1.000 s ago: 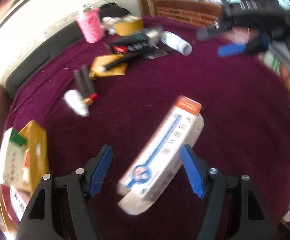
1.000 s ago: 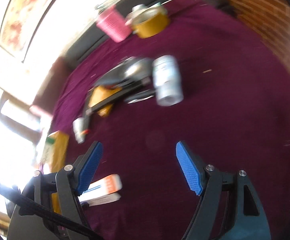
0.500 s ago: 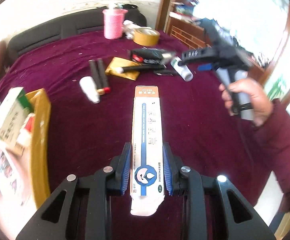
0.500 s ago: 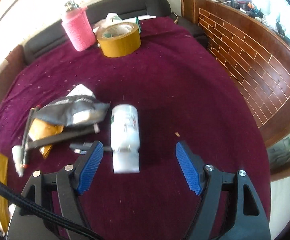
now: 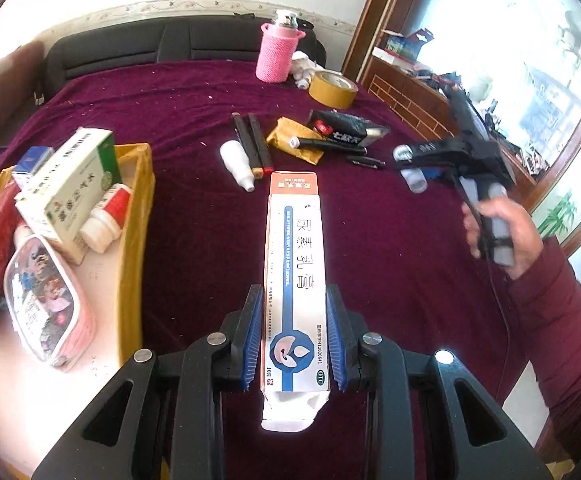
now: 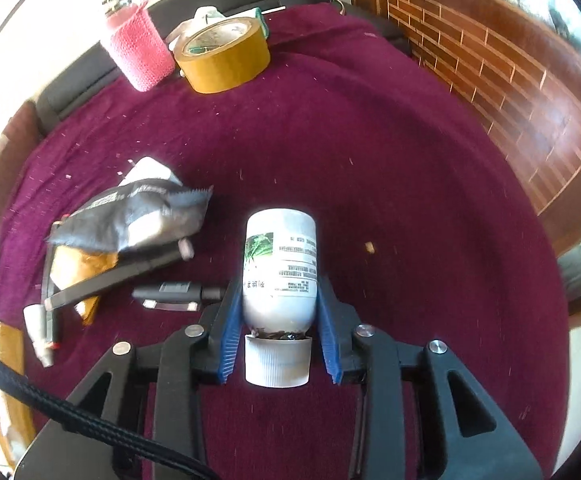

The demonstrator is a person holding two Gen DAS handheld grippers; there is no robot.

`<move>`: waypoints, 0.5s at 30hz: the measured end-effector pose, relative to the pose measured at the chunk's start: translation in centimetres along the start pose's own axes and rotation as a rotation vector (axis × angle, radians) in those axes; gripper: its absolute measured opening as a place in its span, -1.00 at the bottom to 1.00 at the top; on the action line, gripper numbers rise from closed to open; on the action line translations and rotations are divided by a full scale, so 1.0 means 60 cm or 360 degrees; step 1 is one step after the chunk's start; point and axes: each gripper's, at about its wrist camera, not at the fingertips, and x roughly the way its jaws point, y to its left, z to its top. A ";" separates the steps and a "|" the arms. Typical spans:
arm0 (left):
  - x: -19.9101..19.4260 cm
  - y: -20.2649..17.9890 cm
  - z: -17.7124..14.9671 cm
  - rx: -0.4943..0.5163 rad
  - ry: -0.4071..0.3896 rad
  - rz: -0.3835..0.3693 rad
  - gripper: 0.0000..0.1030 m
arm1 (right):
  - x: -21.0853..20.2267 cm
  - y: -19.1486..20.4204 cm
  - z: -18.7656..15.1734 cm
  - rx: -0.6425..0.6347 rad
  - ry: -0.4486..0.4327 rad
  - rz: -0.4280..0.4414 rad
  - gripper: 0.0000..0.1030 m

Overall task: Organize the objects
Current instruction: 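Grasp the white-and-blue ointment tube with the left tool while the right grasps a white bottle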

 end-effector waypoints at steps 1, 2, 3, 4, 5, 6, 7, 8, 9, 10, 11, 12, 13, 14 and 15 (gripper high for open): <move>-0.002 0.004 0.000 -0.0009 -0.0008 -0.0002 -0.51 | -0.005 -0.004 -0.006 0.0021 0.0005 0.0040 -0.39; -0.008 0.010 -0.002 -0.0025 -0.0016 -0.0005 -0.51 | -0.013 -0.006 -0.015 0.0039 0.0010 0.0082 -0.39; -0.016 0.017 -0.006 -0.0042 -0.0023 -0.0005 -0.51 | -0.024 -0.010 -0.026 0.0057 0.0015 0.0139 -0.39; -0.023 0.023 -0.008 -0.0053 -0.0031 -0.0004 -0.51 | -0.033 -0.008 -0.035 0.0063 0.0016 0.0180 -0.39; -0.032 0.028 -0.012 -0.0064 -0.0043 -0.0001 -0.51 | -0.041 -0.006 -0.044 0.0066 0.0019 0.0221 -0.38; -0.041 0.035 -0.014 -0.0073 -0.0057 0.0007 -0.51 | -0.049 -0.002 -0.054 0.0066 0.0023 0.0269 -0.38; -0.049 0.041 -0.018 -0.0083 -0.0068 0.0016 -0.51 | -0.058 0.004 -0.066 0.0064 0.0037 0.0337 -0.38; -0.058 0.049 -0.021 -0.0094 -0.0078 0.0028 -0.51 | -0.064 0.011 -0.074 0.0058 0.0050 0.0385 -0.38; -0.068 0.059 -0.025 -0.0111 -0.0087 0.0049 -0.51 | -0.071 0.020 -0.083 0.0041 0.0064 0.0426 -0.38; -0.078 0.065 -0.031 -0.0125 -0.0094 0.0066 -0.51 | -0.080 0.035 -0.094 0.0014 0.0077 0.0468 -0.38; -0.088 0.076 -0.037 -0.0146 -0.0101 0.0088 -0.51 | -0.086 0.049 -0.101 -0.0009 0.0088 0.0505 -0.38; -0.099 0.088 -0.045 -0.0173 -0.0110 0.0113 -0.51 | -0.092 0.066 -0.110 -0.0037 0.0102 0.0548 -0.38; -0.107 0.100 -0.050 -0.0199 -0.0119 0.0138 -0.51 | -0.099 0.089 -0.119 -0.0077 0.0116 0.0599 -0.38; -0.117 0.112 -0.057 -0.0228 -0.0127 0.0165 -0.51 | -0.104 0.107 -0.127 -0.0108 0.0123 0.0633 -0.38; -0.126 0.125 -0.066 -0.0258 -0.0135 0.0194 -0.51 | -0.110 0.128 -0.136 -0.0145 0.0132 0.0669 -0.38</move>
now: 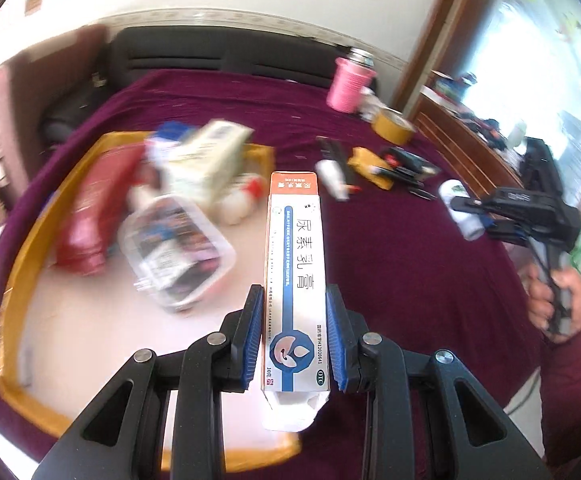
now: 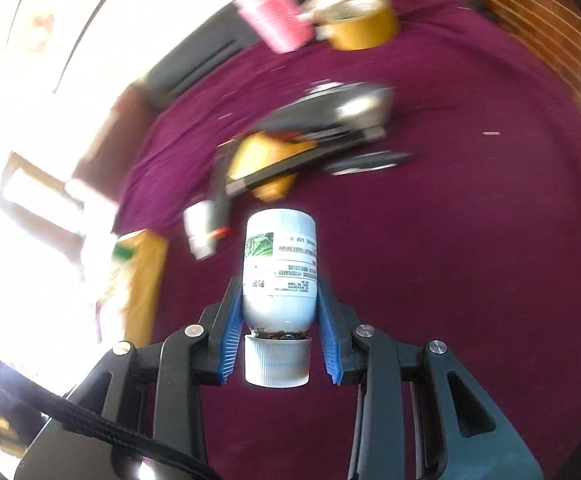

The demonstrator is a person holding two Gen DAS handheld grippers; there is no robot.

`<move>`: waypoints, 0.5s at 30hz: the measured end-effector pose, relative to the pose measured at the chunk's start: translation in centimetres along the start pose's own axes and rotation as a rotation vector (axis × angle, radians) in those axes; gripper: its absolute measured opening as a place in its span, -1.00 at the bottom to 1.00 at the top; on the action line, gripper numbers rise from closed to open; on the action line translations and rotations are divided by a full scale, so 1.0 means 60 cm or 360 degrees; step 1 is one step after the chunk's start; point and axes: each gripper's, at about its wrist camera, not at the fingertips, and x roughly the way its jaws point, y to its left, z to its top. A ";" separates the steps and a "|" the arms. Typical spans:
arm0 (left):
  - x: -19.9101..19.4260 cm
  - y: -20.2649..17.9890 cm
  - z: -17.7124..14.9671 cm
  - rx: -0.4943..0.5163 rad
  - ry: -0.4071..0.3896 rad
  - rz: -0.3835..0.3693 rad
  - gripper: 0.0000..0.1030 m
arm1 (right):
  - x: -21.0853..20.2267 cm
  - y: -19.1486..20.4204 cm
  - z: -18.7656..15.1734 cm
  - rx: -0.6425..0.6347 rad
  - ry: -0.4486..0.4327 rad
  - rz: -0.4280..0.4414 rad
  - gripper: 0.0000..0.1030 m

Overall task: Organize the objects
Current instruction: 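Grasp the white-and-blue ointment tube with the left tool while the right grasps a white bottle, then lower the ointment tube and white bottle into the tray and open both tools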

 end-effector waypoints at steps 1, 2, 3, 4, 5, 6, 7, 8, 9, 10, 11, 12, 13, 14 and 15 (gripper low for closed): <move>-0.007 0.015 -0.004 -0.0026 -0.0008 0.0026 -0.51 | 0.007 0.027 -0.008 -0.0043 0.0024 0.0047 -0.38; -0.013 0.030 -0.007 -0.0054 -0.0016 0.0058 -0.51 | 0.012 0.049 -0.016 -0.0074 0.0044 0.0083 -0.38; -0.017 0.048 -0.010 -0.0086 -0.0021 0.0086 -0.51 | 0.020 0.070 -0.022 -0.0104 0.0066 0.0116 -0.38; -0.022 0.063 -0.015 -0.0115 -0.0025 0.0109 -0.51 | 0.032 0.097 -0.031 -0.0141 0.0097 0.0152 -0.38; -0.028 0.080 -0.021 -0.0148 -0.0030 0.0134 -0.51 | 0.040 0.116 -0.039 -0.0167 0.0120 0.0176 -0.38; -0.031 0.096 -0.026 -0.0181 -0.0033 0.0162 -0.51 | 0.053 0.141 -0.048 -0.0195 0.0148 0.0207 -0.37; -0.032 0.113 -0.028 -0.0209 -0.0032 0.0188 -0.51 | 0.063 0.156 -0.057 -0.0214 0.0171 0.0231 -0.37; -0.031 0.126 -0.032 -0.0236 -0.0028 0.0215 -0.51 | 0.075 0.174 -0.065 -0.0231 0.0199 0.0254 -0.37; -0.031 0.144 -0.035 -0.0262 -0.0018 0.0238 -0.51 | 0.089 0.192 -0.074 -0.0245 0.0231 0.0279 -0.37; -0.029 0.156 -0.038 -0.0286 -0.0007 0.0253 -0.51 | 0.099 0.204 -0.080 -0.0252 0.0253 0.0293 -0.37; -0.025 0.168 -0.041 -0.0309 0.0006 0.0262 -0.51 | 0.112 0.218 -0.087 -0.0262 0.0280 0.0310 -0.37; -0.020 0.177 -0.043 -0.0327 0.0021 0.0267 -0.51 | 0.128 0.237 -0.096 -0.0274 0.0313 0.0329 -0.37; -0.016 0.183 -0.045 -0.0338 0.0030 0.0272 -0.51 | 0.137 0.248 -0.102 -0.0282 0.0332 0.0338 -0.37; -0.012 0.188 -0.047 -0.0345 0.0038 0.0274 -0.51 | 0.151 0.264 -0.110 -0.0296 0.0355 0.0342 -0.37; -0.007 0.192 -0.050 -0.0351 0.0046 0.0268 -0.51 | 0.161 0.276 -0.115 -0.0309 0.0370 0.0342 -0.37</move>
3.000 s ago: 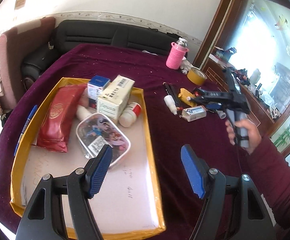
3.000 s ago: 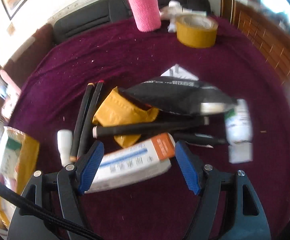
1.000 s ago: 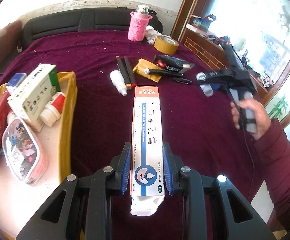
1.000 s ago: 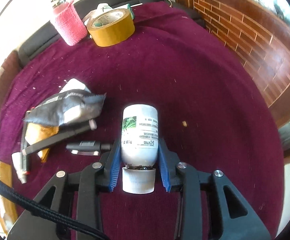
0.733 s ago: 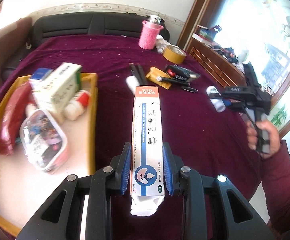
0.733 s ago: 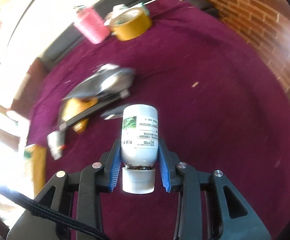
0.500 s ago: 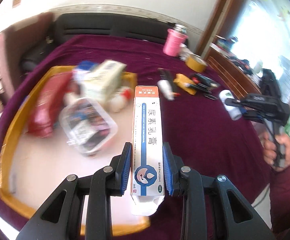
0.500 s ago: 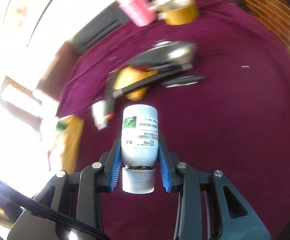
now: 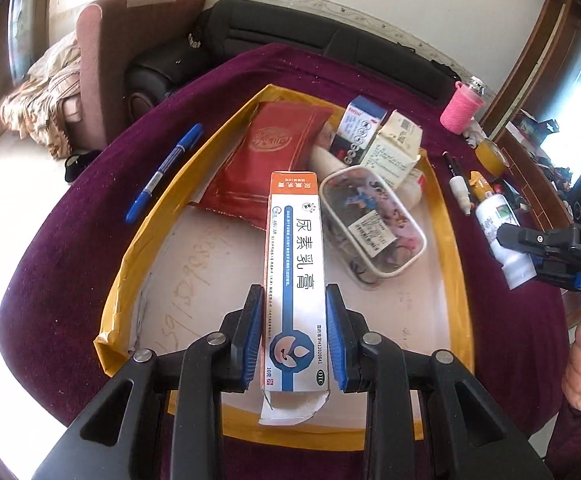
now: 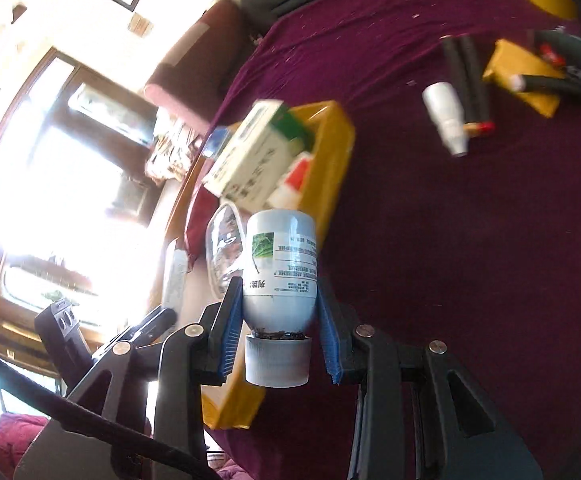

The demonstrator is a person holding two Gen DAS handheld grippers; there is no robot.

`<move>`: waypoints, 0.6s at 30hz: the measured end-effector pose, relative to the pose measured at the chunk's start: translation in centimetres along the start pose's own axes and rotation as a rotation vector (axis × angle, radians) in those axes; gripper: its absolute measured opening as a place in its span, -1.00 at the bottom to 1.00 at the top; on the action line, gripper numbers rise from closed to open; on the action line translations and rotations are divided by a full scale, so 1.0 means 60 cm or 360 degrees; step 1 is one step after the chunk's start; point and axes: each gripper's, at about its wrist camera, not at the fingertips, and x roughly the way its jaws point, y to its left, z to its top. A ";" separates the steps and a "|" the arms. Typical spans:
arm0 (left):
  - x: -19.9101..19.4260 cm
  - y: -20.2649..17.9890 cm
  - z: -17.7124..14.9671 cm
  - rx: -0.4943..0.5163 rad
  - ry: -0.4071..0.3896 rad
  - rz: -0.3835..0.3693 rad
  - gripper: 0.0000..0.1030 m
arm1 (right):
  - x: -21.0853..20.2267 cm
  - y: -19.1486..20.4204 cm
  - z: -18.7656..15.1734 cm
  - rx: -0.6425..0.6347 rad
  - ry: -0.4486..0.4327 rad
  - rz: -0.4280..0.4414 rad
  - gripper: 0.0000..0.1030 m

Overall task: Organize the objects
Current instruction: 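Lower the ointment tube and white bottle into the tray and open both tools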

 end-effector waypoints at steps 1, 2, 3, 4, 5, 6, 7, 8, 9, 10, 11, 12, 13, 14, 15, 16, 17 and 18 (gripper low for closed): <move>0.003 0.001 -0.003 -0.0003 0.0010 -0.0005 -0.50 | 0.016 0.014 0.001 -0.0020 0.0020 -0.0001 -0.37; 0.008 0.002 -0.004 -0.0005 0.0022 -0.0009 -0.50 | 0.028 0.023 0.002 -0.0035 0.0033 -0.0006 -0.37; 0.013 0.004 -0.004 -0.0005 0.0034 -0.0012 -0.51 | 0.040 0.035 0.001 -0.0048 0.0041 -0.0017 -0.37; 0.018 0.002 -0.004 -0.0003 0.0045 -0.0014 -0.51 | 0.053 0.047 0.003 -0.0066 0.0045 -0.0037 -0.37; 0.023 0.001 -0.005 0.0000 0.0059 -0.0019 -0.51 | 0.061 0.054 0.003 -0.0082 0.0047 -0.0056 -0.37; 0.029 0.000 -0.004 0.0003 0.0075 -0.0029 -0.51 | 0.072 0.063 0.005 -0.0099 0.0049 -0.0088 -0.37; 0.032 -0.003 -0.005 0.0006 0.0086 -0.0037 -0.51 | 0.080 0.067 0.005 -0.0105 0.0051 -0.0111 -0.37; 0.037 -0.005 -0.005 0.0011 0.0096 -0.0045 -0.51 | 0.089 0.072 0.007 -0.0110 0.0055 -0.0136 -0.37; 0.037 -0.008 -0.004 0.0024 0.0083 -0.0041 -0.51 | 0.096 0.074 0.009 -0.0114 0.0056 -0.0157 -0.37; 0.039 -0.011 -0.002 0.0038 0.0084 -0.0043 -0.51 | 0.104 0.078 0.012 -0.0121 0.0052 -0.0192 -0.37; 0.040 -0.013 -0.002 0.0046 0.0086 -0.0052 -0.51 | 0.110 0.081 0.015 -0.0133 0.0043 -0.0235 -0.37; 0.041 -0.014 -0.001 0.0052 0.0086 -0.0059 -0.51 | 0.115 0.084 0.017 -0.0145 0.0034 -0.0275 -0.37; 0.041 -0.014 -0.001 0.0062 0.0085 -0.0064 -0.51 | 0.120 0.088 0.017 -0.0158 0.0027 -0.0303 -0.37; 0.042 -0.017 -0.002 0.0082 0.0086 -0.0068 -0.51 | 0.124 0.092 0.018 -0.0172 0.0020 -0.0334 -0.37; 0.043 -0.019 -0.001 0.0096 0.0086 -0.0066 -0.50 | 0.129 0.096 0.018 -0.0186 0.0010 -0.0364 -0.37; 0.043 -0.019 0.001 0.0106 0.0088 -0.0066 -0.49 | 0.129 0.097 0.019 -0.0202 -0.0002 -0.0404 -0.37; 0.043 -0.019 0.001 0.0111 0.0092 -0.0074 -0.48 | 0.132 0.100 0.018 -0.0207 -0.0013 -0.0429 -0.37; 0.043 -0.017 0.002 0.0111 0.0096 -0.0087 -0.45 | 0.135 0.101 0.018 -0.0202 -0.0022 -0.0447 -0.37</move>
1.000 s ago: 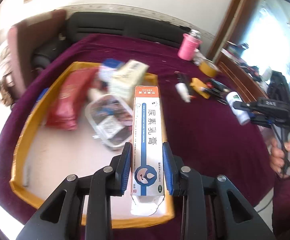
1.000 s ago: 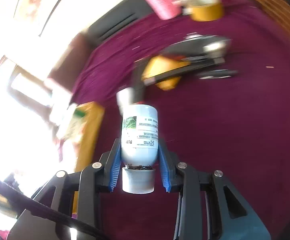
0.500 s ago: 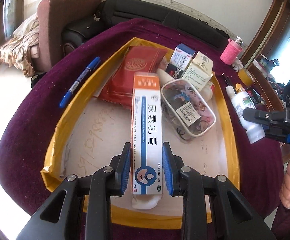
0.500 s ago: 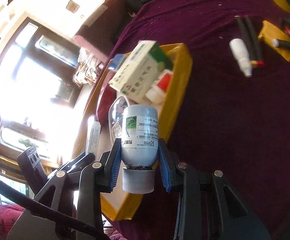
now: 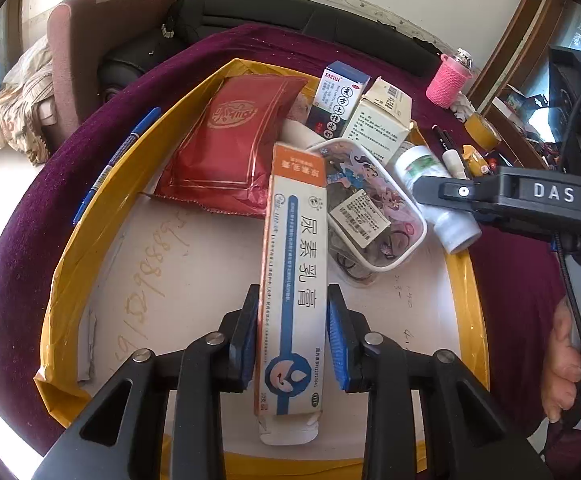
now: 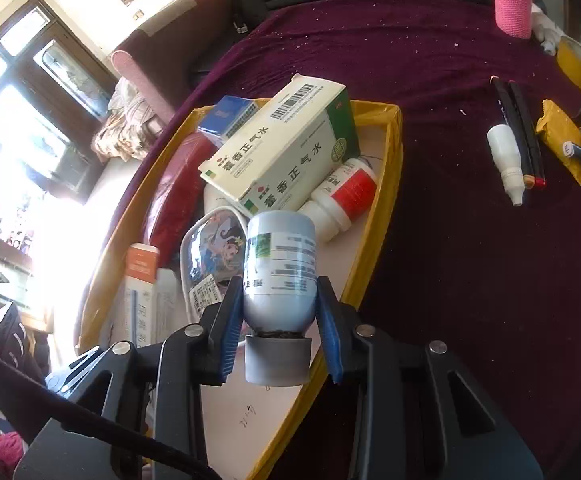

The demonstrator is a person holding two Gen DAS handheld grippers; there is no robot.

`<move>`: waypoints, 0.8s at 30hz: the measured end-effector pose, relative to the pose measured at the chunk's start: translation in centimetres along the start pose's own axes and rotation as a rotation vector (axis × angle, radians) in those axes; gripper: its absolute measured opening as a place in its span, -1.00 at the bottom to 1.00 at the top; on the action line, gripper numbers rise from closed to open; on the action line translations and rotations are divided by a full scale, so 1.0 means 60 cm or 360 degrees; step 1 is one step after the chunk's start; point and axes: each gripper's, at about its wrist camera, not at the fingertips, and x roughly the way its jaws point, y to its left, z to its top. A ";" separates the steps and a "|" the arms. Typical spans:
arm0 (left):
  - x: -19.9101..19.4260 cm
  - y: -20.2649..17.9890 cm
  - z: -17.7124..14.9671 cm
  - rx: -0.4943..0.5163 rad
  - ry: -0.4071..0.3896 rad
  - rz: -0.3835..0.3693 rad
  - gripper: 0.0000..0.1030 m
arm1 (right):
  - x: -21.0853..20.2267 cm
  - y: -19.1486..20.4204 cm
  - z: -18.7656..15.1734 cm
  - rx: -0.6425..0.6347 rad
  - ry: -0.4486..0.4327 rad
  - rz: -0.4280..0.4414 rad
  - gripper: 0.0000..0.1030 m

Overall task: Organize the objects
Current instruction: 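Lower the ointment tube and white bottle into the tray and open both tools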

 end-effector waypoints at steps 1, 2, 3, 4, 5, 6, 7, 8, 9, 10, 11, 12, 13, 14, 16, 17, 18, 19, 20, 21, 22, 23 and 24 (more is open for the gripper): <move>0.000 0.002 0.001 -0.0003 0.0004 -0.0014 -0.39 | 0.000 0.002 0.000 0.0004 -0.0004 -0.0014 -0.37; -0.001 0.003 0.002 -0.0006 0.0005 -0.0025 -0.34 | 0.002 0.003 0.000 0.0008 -0.0007 -0.0026 -0.35; -0.002 0.004 0.002 -0.0006 0.0000 -0.0030 -0.23 | 0.002 0.005 0.001 0.0007 -0.0015 -0.0037 -0.29; -0.005 0.006 0.002 -0.0005 -0.0012 -0.0034 -0.14 | 0.001 0.005 0.005 0.0008 -0.0023 -0.0040 -0.26; -0.007 0.007 0.003 -0.0009 -0.0021 -0.0039 -0.11 | 0.000 0.003 0.009 0.0008 -0.0037 -0.0039 -0.18; -0.009 0.009 0.005 -0.0018 -0.0028 -0.0047 -0.05 | -0.005 0.003 0.009 0.0008 -0.0059 -0.0041 -0.09; -0.013 0.012 0.006 -0.0031 -0.0037 -0.0061 -0.01 | -0.011 0.003 0.011 0.0009 -0.0092 -0.0046 -0.07; -0.018 0.016 0.007 -0.0048 -0.0050 -0.0078 0.00 | -0.015 0.001 0.012 0.0011 -0.0119 -0.0050 -0.01; -0.024 0.019 0.009 -0.0069 -0.0070 -0.0096 0.01 | -0.018 -0.002 0.014 0.0015 -0.0137 -0.0050 0.10; -0.031 0.021 0.009 -0.0079 -0.0095 -0.0112 0.01 | -0.021 -0.005 0.013 0.0022 -0.0150 -0.0076 0.15; -0.040 0.023 0.009 -0.0083 -0.0130 -0.0134 0.02 | -0.024 -0.006 0.015 0.0030 -0.0158 -0.0105 0.18; -0.049 0.023 0.009 -0.0080 -0.0167 -0.0152 0.07 | -0.028 -0.012 0.015 0.0042 -0.0168 -0.0137 0.18; -0.056 0.021 0.008 -0.0072 -0.0201 -0.0163 0.13 | -0.040 -0.020 0.009 0.0051 -0.0172 -0.0152 0.18; -0.063 0.018 0.009 -0.0062 -0.0230 -0.0172 0.15 | -0.046 -0.027 0.007 0.0058 -0.0177 -0.0167 0.18; -0.071 0.006 0.012 -0.0033 -0.0256 -0.0193 0.15 | -0.060 -0.038 0.005 0.0068 -0.0206 -0.0210 0.18; -0.074 -0.003 0.014 -0.0013 -0.0261 -0.0210 0.15 | -0.066 -0.043 0.007 0.0076 -0.0222 -0.0226 0.20; -0.077 -0.013 0.016 0.0010 -0.0264 -0.0226 0.15 | -0.073 -0.052 0.006 0.0093 -0.0240 -0.0237 0.25; -0.080 -0.025 0.018 0.0033 -0.0266 -0.0235 0.15 | -0.076 -0.060 0.008 0.0114 -0.0248 -0.0237 0.27; -0.083 -0.037 0.019 0.0062 -0.0270 -0.0241 0.15 | -0.078 -0.066 0.009 0.0139 -0.0252 -0.0232 0.29; -0.085 -0.051 0.020 0.0092 -0.0272 -0.0244 0.15 | -0.082 -0.075 0.007 0.0167 -0.0251 -0.0225 0.29; -0.087 -0.063 0.021 0.0113 -0.0272 -0.0250 0.15 | -0.086 -0.092 0.005 0.0199 -0.0246 -0.0220 0.29; -0.088 -0.077 0.021 0.0133 -0.0265 -0.0258 0.15 | -0.089 -0.101 0.003 0.0224 -0.0242 -0.0221 0.29; -0.088 -0.090 0.020 0.0151 -0.0253 -0.0270 0.15 | -0.091 -0.111 0.001 0.0248 -0.0237 -0.0222 0.29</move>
